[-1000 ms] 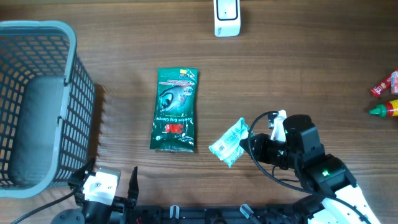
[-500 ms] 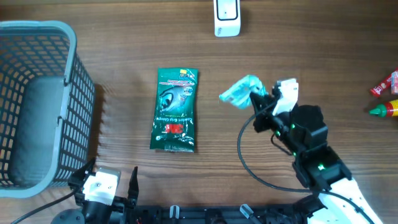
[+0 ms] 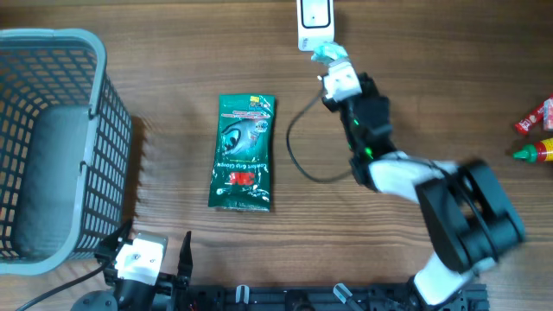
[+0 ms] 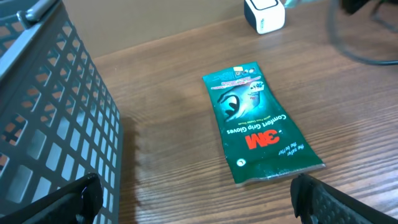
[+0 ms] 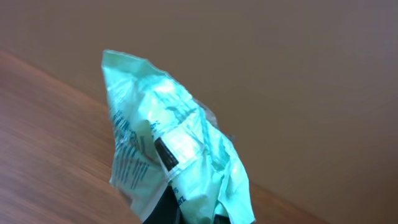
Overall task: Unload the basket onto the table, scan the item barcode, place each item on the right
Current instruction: 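Hold the pale green packet under the white scanner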
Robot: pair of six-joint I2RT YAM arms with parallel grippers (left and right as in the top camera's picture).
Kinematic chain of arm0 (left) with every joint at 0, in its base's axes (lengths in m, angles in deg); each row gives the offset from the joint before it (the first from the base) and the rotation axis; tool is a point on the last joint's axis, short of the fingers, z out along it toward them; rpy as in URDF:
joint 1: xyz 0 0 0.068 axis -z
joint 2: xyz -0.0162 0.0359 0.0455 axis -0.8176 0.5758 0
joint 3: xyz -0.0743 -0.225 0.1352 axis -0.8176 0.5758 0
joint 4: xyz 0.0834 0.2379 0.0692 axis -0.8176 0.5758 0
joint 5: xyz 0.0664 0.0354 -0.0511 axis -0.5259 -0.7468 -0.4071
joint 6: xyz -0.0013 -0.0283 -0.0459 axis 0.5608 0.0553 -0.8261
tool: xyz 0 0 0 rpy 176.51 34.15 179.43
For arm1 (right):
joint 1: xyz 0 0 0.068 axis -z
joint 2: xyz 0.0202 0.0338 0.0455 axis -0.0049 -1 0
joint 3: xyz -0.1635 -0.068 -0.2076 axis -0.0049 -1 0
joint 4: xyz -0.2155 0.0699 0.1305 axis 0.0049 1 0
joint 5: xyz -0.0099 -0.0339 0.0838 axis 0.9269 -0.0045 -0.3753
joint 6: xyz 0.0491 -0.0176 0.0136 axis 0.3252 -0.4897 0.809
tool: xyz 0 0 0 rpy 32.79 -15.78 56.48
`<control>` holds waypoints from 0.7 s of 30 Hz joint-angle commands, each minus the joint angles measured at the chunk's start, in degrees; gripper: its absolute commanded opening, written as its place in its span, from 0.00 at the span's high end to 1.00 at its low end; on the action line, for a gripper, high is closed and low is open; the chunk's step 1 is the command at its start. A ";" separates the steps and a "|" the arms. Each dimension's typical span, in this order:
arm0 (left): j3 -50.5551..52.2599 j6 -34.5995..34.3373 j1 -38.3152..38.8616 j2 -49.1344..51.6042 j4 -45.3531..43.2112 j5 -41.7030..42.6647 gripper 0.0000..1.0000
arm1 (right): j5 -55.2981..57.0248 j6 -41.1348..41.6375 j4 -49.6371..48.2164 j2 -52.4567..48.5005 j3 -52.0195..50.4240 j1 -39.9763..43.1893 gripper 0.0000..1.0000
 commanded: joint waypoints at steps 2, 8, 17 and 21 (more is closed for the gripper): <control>-0.04 0.28 0.26 -0.31 -0.17 0.28 0.00 | 1.38 -2.80 0.52 -11.43 16.76 0.90 0.96; -0.04 0.28 0.26 -0.28 -0.17 0.28 0.00 | -4.44 -2.03 8.96 -22.69 36.46 4.59 0.96; -0.04 0.28 0.26 -0.28 -0.17 0.28 0.00 | -3.52 -3.17 5.03 -30.88 45.59 5.62 0.95; -0.04 0.28 0.26 -0.28 -0.17 0.28 0.00 | -2.89 -3.30 4.50 -31.08 45.59 5.62 0.95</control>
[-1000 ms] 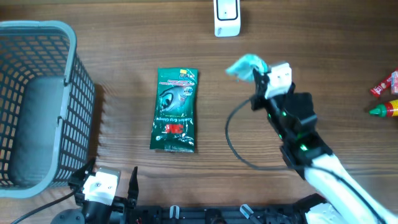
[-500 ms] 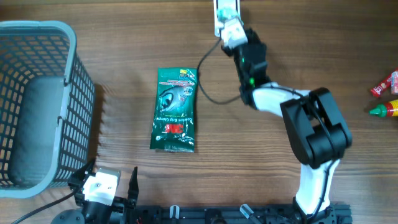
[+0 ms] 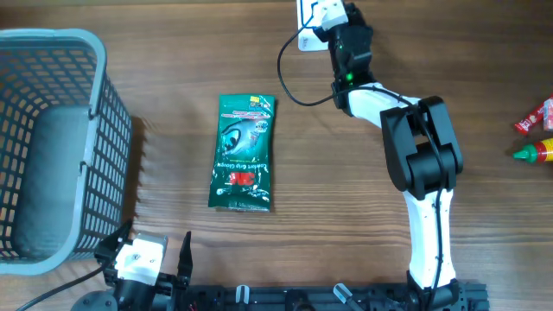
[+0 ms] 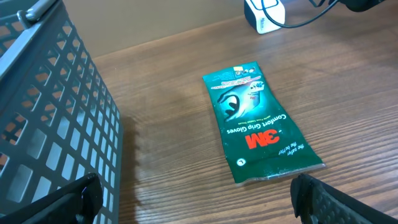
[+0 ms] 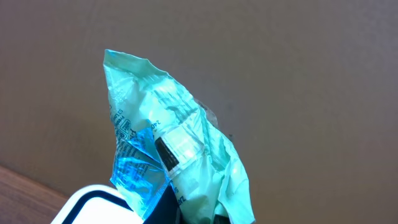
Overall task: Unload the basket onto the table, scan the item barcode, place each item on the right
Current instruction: 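Hold the pale green packet under the white scanner, then carry the pale green packet to the right edge and release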
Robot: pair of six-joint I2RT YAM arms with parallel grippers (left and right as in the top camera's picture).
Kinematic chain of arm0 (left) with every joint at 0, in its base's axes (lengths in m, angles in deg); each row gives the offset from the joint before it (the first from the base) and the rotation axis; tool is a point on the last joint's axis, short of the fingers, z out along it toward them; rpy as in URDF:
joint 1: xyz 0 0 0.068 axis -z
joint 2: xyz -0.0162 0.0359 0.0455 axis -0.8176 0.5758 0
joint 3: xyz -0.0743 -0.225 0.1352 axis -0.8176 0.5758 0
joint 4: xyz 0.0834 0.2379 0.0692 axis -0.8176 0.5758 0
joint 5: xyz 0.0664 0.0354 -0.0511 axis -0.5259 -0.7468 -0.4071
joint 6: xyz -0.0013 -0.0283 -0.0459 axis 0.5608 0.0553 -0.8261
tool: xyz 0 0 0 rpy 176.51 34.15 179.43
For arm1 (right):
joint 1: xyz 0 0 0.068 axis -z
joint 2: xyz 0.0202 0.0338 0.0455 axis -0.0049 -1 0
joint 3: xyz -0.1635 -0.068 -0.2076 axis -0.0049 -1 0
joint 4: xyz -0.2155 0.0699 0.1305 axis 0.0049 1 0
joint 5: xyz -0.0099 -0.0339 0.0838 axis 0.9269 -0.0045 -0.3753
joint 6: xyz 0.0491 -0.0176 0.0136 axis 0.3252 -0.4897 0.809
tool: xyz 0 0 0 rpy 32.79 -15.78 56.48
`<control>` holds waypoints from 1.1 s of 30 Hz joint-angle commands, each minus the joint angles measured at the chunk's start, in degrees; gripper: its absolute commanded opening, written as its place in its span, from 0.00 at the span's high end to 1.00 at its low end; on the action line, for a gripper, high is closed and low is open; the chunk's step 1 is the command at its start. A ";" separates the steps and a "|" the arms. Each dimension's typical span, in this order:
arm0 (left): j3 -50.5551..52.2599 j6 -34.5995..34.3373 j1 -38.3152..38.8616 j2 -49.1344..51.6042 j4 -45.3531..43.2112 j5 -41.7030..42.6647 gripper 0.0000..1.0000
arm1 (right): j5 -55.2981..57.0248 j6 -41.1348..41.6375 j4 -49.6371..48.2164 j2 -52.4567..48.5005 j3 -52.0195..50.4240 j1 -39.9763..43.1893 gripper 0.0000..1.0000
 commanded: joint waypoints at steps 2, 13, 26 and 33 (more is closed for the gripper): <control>-0.04 0.28 0.26 -0.24 -0.31 0.26 0.00 | 0.70 0.13 -2.25 -0.92 1.70 -0.11 0.96; -0.04 0.28 0.26 -0.24 -0.31 0.26 0.00 | 19.78 12.92 29.86 12.83 1.70 15.32 0.96; -0.04 0.28 0.26 -0.24 -0.31 0.26 0.00 | -1.38 29.27 60.50 8.31 1.33 51.78 0.95; -0.04 0.28 0.26 -0.24 -0.31 0.26 0.00 | -5.07 40.81 61.88 21.59 1.44 51.60 0.00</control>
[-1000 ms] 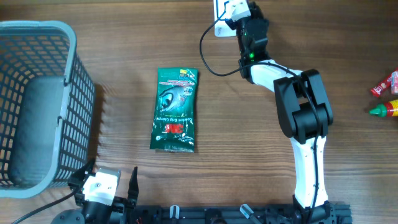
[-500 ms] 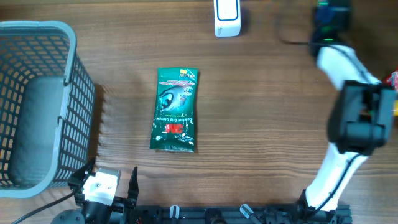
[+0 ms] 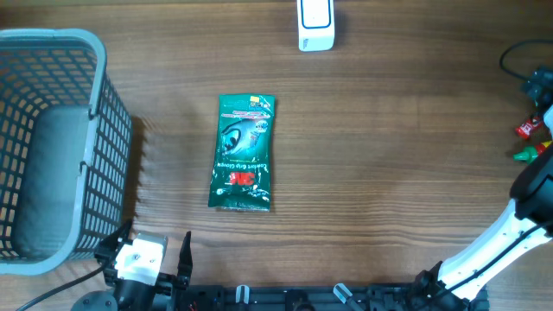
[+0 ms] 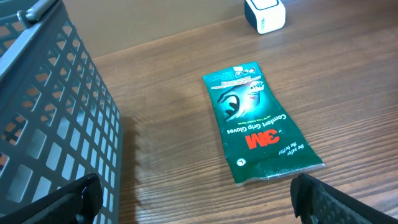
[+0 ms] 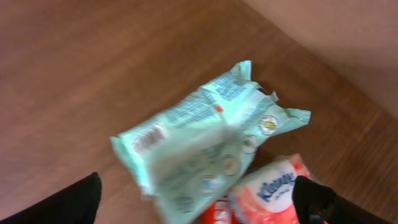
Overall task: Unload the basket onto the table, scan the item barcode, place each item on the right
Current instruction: 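Carry the pale green packet to the right edge and release, then reach the right gripper to the green gloves packet and grasp it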
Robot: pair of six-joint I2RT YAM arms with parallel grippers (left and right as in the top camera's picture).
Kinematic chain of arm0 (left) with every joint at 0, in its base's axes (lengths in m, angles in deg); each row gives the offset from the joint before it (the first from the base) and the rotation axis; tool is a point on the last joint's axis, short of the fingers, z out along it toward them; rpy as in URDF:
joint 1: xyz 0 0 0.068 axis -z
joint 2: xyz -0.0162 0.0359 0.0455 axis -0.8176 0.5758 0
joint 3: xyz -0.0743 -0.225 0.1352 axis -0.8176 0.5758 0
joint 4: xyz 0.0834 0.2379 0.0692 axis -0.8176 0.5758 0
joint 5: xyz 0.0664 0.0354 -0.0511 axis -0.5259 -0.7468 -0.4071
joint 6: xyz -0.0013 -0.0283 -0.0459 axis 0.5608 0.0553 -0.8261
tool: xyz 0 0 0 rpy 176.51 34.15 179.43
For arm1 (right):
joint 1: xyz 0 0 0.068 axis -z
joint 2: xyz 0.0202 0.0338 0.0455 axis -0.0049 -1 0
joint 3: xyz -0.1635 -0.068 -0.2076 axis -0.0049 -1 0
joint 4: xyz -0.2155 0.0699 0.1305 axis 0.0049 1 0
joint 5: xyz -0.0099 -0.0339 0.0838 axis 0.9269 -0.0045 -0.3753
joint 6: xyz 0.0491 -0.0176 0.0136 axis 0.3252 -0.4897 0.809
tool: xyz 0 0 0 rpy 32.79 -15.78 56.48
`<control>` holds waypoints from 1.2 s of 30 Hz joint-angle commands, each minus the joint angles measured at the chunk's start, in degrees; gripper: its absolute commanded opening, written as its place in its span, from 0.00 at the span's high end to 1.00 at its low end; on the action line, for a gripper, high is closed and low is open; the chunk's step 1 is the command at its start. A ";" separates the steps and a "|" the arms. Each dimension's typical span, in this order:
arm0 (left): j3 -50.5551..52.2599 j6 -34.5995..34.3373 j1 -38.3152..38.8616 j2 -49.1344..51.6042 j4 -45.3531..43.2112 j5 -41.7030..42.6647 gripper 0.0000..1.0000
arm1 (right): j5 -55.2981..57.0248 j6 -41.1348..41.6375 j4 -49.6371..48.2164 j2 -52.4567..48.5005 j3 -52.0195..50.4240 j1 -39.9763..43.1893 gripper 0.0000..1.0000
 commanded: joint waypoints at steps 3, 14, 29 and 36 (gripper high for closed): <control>-0.04 0.28 0.26 -0.24 -0.31 0.26 0.00 | -21.68 17.66 5.90 20.61 0.24 -1.16 0.00; -0.04 0.28 0.26 -0.24 -0.31 0.26 0.00 | -47.39 21.03 39.41 25.94 -0.09 -32.59 0.00; -0.04 0.28 0.26 -0.24 -0.31 0.26 0.00 | -21.62 33.48 33.97 1.22 -0.79 -71.08 0.21; -0.04 0.28 0.26 -0.24 -0.31 0.26 0.00 | -23.08 38.21 30.67 -2.47 -0.79 -74.93 0.39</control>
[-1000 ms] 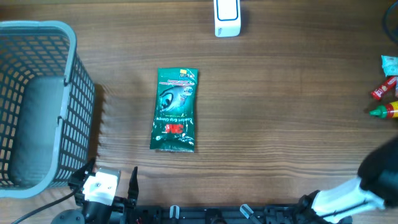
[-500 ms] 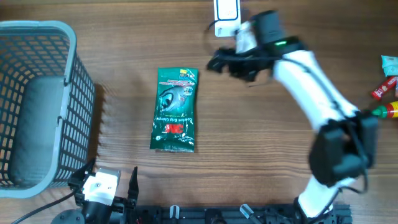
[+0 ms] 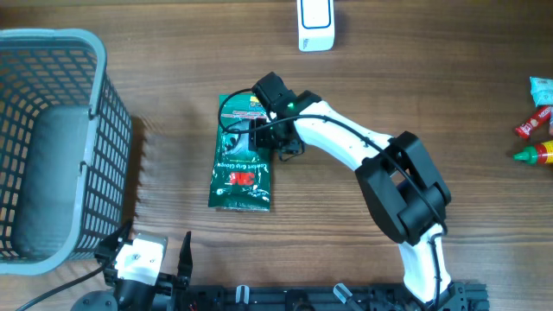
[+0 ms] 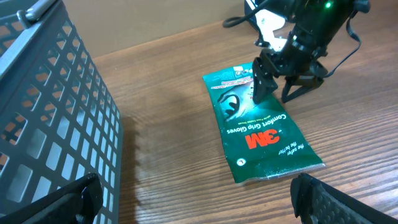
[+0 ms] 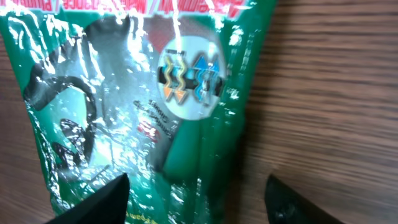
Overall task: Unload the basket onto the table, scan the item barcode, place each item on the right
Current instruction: 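Reach the right gripper to the green gloves packet and grasp it, then lift the green gloves packet by its end with the right gripper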
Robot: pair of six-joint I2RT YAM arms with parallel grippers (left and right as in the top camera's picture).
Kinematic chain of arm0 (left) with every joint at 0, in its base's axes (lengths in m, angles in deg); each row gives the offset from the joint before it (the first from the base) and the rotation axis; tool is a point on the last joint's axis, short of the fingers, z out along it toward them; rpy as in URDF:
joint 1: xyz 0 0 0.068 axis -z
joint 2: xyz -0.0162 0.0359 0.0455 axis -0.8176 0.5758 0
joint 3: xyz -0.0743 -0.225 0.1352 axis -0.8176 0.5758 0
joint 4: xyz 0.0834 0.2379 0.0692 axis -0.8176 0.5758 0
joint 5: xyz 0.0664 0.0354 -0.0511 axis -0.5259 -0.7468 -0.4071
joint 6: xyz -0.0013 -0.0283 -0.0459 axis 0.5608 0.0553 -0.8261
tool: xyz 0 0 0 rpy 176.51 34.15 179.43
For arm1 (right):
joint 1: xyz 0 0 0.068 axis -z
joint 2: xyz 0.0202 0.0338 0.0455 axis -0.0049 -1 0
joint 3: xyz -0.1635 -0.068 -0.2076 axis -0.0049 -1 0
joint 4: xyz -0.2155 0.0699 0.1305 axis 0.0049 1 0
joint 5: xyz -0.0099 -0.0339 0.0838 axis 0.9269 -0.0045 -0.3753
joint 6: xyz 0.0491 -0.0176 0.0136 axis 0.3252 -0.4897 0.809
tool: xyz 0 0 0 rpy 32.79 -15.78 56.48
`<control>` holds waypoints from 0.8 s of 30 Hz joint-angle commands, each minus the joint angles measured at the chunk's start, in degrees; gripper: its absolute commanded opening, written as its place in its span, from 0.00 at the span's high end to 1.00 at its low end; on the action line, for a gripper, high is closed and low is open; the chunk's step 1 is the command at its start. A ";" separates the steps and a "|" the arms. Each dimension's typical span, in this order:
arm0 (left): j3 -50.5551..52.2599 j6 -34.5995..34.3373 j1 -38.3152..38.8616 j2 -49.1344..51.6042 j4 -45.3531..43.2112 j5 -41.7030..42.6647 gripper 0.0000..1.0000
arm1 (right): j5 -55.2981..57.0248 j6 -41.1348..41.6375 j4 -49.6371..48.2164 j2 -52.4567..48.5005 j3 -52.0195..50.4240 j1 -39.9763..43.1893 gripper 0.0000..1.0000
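The green 3M glove packet (image 3: 243,155) lies flat in the middle of the table, also seen in the left wrist view (image 4: 260,124) and close up in the right wrist view (image 5: 143,93). My right gripper (image 3: 270,134) is open just above its upper right part. The fingers straddle the packet's right edge (image 4: 278,87), (image 5: 199,208). The white scanner (image 3: 314,24) stands at the table's far edge. My left gripper (image 4: 199,199) stays open at the near edge, holding nothing. No barcode shows on the packet's upper face.
A grey wire basket (image 3: 52,138) fills the left side. At the right edge lie a mint-green packet (image 3: 542,88) and red and yellow items (image 3: 534,138). The right arm's cable (image 3: 229,108) loops over the green packet's top.
My right gripper was open at the far right over the mint-green packet and the red items. Now it is open over the green glove packet at the middle. The left arm is unchanged.
My right gripper held the mint-green packet near the scanner, then right over it with blue light on the packet. Then it was open at the far right with that packet lying by the red items. Now it straddles the green packet's edge.
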 commanded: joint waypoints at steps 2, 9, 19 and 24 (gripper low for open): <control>-0.04 0.28 0.26 -0.24 -0.31 0.26 0.00 | 1.79 5.16 0.42 -4.90 -0.26 -1.70 0.60; -0.04 0.28 0.26 -0.24 -0.31 0.26 0.00 | 16.74 13.75 15.45 -0.76 0.02 3.67 0.96; -0.04 0.28 0.26 -0.24 -0.31 0.26 0.00 | 35.52 27.85 51.93 24.13 0.04 14.12 0.96; -0.04 0.28 0.26 -0.24 -0.31 0.26 0.00 | 3.21 26.05 54.66 24.87 0.00 14.14 0.96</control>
